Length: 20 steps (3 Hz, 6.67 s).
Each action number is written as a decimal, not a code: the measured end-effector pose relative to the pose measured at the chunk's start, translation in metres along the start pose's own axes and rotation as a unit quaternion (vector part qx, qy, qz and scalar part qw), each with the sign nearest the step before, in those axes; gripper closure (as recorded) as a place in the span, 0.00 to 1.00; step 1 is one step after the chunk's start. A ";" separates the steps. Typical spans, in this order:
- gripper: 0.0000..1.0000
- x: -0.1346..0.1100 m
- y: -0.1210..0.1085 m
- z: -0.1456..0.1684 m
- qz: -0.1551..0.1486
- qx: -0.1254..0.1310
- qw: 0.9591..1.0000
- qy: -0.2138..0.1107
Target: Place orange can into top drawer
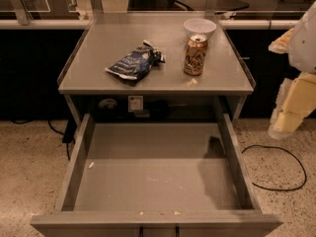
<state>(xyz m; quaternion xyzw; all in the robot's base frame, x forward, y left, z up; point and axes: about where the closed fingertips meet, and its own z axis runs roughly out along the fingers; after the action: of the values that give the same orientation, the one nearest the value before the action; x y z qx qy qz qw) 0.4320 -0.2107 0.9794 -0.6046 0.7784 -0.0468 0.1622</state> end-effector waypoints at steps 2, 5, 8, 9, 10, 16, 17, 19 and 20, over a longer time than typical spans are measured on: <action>0.00 0.007 -0.011 0.024 -0.008 0.028 0.999 -0.034; 0.00 -0.002 -0.103 0.197 -0.027 0.086 0.988 -0.125; 0.00 -0.030 -0.162 0.154 -0.064 0.112 0.981 -0.146; 0.00 -0.036 -0.194 0.120 -0.078 0.132 0.976 -0.155; 0.00 -0.039 -0.226 0.089 -0.066 0.152 0.967 -0.193; 0.00 -0.146 -0.214 0.155 -0.026 0.096 0.935 -0.341; 0.00 -0.155 -0.222 0.164 -0.006 0.118 0.931 -0.346; 0.00 -0.161 -0.229 0.175 0.033 0.141 0.930 -0.337; 0.00 -0.140 -0.241 0.196 0.032 0.150 0.939 -0.307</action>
Offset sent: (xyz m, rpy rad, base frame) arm 0.0516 -0.0171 -0.0572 0.1138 -0.1417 0.0432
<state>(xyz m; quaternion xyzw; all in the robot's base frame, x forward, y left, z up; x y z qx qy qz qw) 0.7463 -0.1161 0.8867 -0.5328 0.6937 0.0298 0.4837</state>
